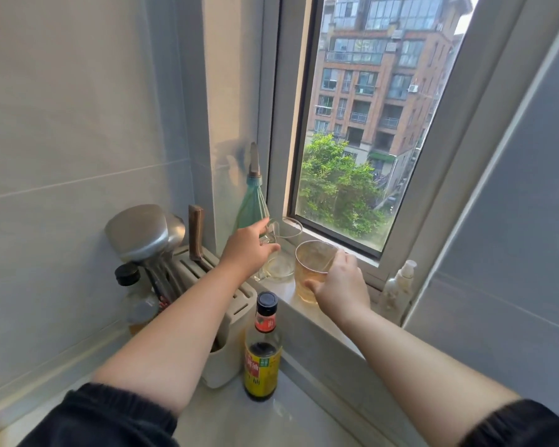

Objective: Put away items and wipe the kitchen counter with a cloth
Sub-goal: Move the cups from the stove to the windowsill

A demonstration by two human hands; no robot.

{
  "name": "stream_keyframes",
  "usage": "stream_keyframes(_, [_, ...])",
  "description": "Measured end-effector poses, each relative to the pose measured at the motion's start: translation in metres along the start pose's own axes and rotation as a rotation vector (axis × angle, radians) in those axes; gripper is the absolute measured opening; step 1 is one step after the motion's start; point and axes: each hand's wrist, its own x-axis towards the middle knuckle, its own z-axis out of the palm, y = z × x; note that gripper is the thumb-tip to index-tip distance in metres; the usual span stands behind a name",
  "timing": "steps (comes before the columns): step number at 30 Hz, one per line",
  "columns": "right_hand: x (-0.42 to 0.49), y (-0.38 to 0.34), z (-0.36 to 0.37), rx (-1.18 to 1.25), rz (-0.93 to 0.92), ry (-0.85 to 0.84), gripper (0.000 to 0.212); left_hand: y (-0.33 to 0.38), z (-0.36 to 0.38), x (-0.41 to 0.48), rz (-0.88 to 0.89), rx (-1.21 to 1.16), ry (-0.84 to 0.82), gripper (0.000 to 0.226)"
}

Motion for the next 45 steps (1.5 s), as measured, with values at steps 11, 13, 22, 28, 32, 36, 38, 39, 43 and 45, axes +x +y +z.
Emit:
stream_keyframes(11, [-0.021, -0.004, -0.008, 0.068, 0.027, -0.005, 0.088, 0.013, 0.000, -0.023, 0.048, 0.048, 0.037, 0.059])
stream_keyframes(13, [-0.036, -0.007, -0.021, 0.137, -0.078, 0.050, 0.068, 0.022, -0.007, -0.036, 0.110, 0.072, 0.104, 0.050])
stream_keyframes(22, [-0.147, 0.015, -0.122, 0.436, -0.342, 0.302, 0.020, 0.119, -0.023, -0.143, 0.481, 0.029, 0.295, 0.021])
stream_keyframes(28, [-0.228, 0.109, -0.197, 0.392, -0.275, 0.420, 0.018, 0.220, 0.026, -0.230, 0.654, -0.045, 0.264, 0.026])
stream_keyframes(32, [-0.295, 0.197, -0.256, 0.351, -0.204, 0.513, 0.018, 0.300, 0.080, -0.299, 0.669, -0.143, 0.193, 0.030])
stream_keyframes(36, [-0.376, 0.302, -0.320, 0.260, -0.053, 0.512, 0.020, 0.394, 0.146, -0.378, 0.703, -0.162, 0.062, 0.033])
stream_keyframes(38, [-0.421, 0.358, -0.350, 0.202, 0.044, 0.500, 0.022, 0.445, 0.185, -0.420, 0.723, -0.125, -0.047, 0.032])
stream_keyframes(39, [-0.442, 0.383, -0.362, 0.178, 0.095, 0.491, 0.024, 0.467, 0.203, -0.439, 0.731, -0.107, -0.127, 0.033])
stream_keyframes(43, [-0.511, 0.472, -0.407, 0.086, 0.233, 0.447, 0.029, 0.543, 0.261, -0.507, 0.775, -0.097, -0.355, 0.045])
stream_keyframes(45, [-0.539, 0.514, -0.431, 0.050, 0.294, 0.436, 0.031, 0.581, 0.288, -0.537, 0.807, -0.095, -0.410, 0.047])
